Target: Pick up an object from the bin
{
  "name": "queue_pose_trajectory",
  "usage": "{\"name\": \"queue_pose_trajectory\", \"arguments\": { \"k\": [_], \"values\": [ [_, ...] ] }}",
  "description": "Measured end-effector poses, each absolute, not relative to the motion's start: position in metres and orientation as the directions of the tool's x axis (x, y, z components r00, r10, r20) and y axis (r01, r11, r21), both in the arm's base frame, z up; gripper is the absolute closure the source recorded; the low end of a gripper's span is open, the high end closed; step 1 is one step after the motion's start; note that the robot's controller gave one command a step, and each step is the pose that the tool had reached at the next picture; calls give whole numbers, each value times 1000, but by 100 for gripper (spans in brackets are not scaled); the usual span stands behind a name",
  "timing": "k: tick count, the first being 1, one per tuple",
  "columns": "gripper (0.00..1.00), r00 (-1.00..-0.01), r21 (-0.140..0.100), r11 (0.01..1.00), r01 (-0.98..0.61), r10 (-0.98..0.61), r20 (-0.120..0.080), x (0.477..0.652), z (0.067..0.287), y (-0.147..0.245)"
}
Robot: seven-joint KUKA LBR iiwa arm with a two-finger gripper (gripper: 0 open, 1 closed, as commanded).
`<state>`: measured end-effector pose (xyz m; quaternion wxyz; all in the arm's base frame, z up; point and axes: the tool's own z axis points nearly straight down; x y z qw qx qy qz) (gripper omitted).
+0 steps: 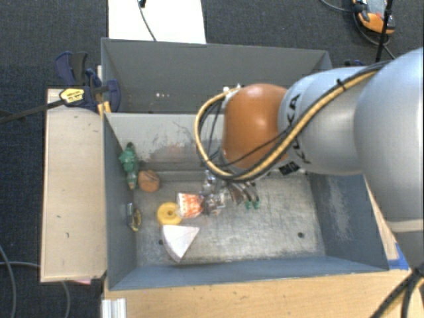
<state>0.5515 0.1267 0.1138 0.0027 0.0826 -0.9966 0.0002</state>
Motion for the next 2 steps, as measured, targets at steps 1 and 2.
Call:
{"name": "queue_pose_trajectory", "arguments": {
  "k": [1, 2],
  "values": [
    [100, -983, 0, 983, -185, -185, 1, 548, 172, 139],
    [100, -979, 0, 979, -203, -203, -2, 553, 221, 146]
  ]
}}
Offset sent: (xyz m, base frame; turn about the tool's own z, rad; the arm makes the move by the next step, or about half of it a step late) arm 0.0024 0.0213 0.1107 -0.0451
